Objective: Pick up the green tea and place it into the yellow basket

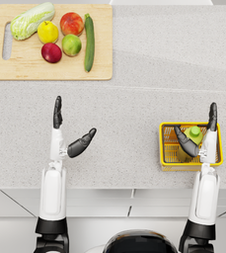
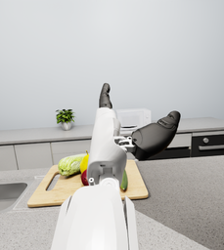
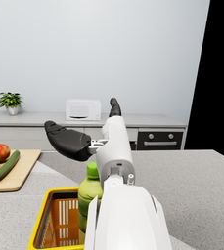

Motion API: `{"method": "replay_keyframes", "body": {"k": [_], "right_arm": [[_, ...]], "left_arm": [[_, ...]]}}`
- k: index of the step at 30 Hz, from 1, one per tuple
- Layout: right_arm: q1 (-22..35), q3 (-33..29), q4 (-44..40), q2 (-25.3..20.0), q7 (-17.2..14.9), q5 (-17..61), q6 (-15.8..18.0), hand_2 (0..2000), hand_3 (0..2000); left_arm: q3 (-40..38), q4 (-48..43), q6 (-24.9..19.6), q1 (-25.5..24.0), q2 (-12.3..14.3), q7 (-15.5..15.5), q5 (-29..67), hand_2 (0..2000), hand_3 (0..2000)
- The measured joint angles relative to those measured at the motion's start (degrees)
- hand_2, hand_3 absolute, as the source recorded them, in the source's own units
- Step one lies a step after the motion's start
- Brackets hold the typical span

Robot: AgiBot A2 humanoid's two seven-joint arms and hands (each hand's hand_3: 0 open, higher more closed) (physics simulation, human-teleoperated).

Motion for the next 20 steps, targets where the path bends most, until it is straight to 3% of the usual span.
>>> {"method": "replay_keyframes", "body": {"k": [3, 8, 20], "right_arm": [[2.4, 1.5, 2.1, 0.4, 4.4, 0.0, -0.6, 0, 0], [7.8, 0.5, 1.1, 1.2, 6.4, 0.0, -0.8, 0, 0], [8.7, -1.2, -0.2, 1.4, 6.9, 0.0, -0.9, 0, 0]], "left_arm": [[-0.7, 1.5, 0.0, 3.8, 0.7, 0.0, 0.0, 0, 0], [-4.7, 4.6, 0.0, 10.1, 1.0, 0.0, 0.0, 0, 0], [-7.9, 5.7, 0.0, 10.1, 1.1, 0.0, 0.0, 0, 0]]}}
